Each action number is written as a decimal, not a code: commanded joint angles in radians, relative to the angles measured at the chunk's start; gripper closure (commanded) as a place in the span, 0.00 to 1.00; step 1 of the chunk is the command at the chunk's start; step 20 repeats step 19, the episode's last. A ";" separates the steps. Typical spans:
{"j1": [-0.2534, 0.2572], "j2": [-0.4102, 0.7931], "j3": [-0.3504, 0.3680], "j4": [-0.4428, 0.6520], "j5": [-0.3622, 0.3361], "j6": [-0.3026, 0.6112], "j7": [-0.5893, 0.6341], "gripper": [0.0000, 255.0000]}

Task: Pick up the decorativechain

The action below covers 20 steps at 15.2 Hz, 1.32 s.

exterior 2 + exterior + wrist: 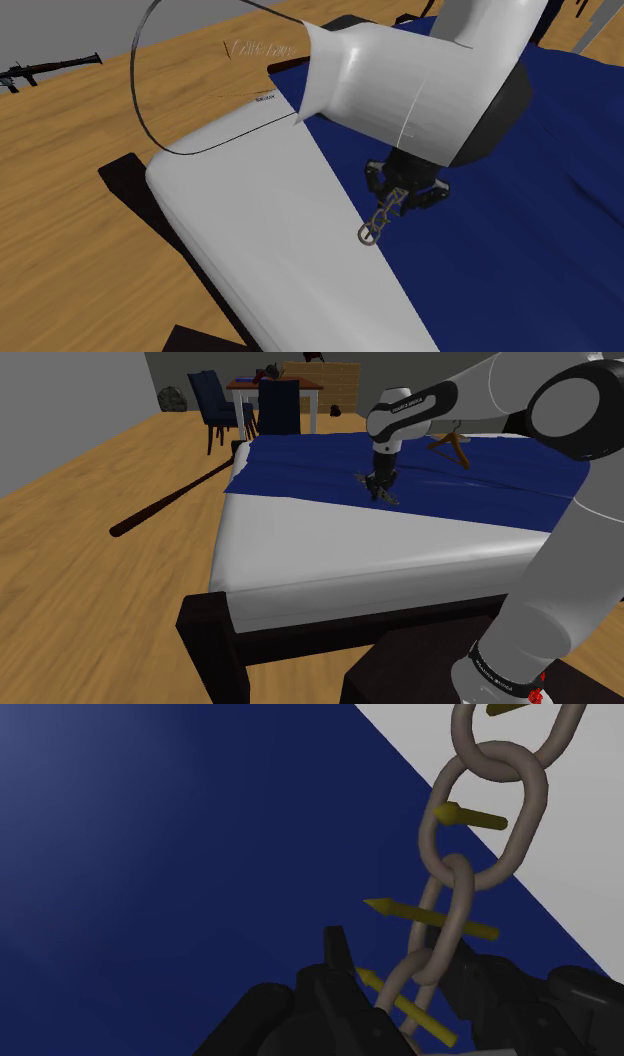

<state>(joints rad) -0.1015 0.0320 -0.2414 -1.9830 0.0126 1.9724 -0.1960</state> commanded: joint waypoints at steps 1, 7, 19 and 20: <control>0.004 0.008 0.005 -0.001 0.004 0.001 0.000 1.00; 0.004 -0.017 0.004 0.037 -0.003 -0.061 0.003 1.00; 0.005 -0.036 0.004 0.152 -0.008 -0.195 0.007 1.00; 0.005 -0.036 0.004 0.152 -0.008 -0.195 0.007 1.00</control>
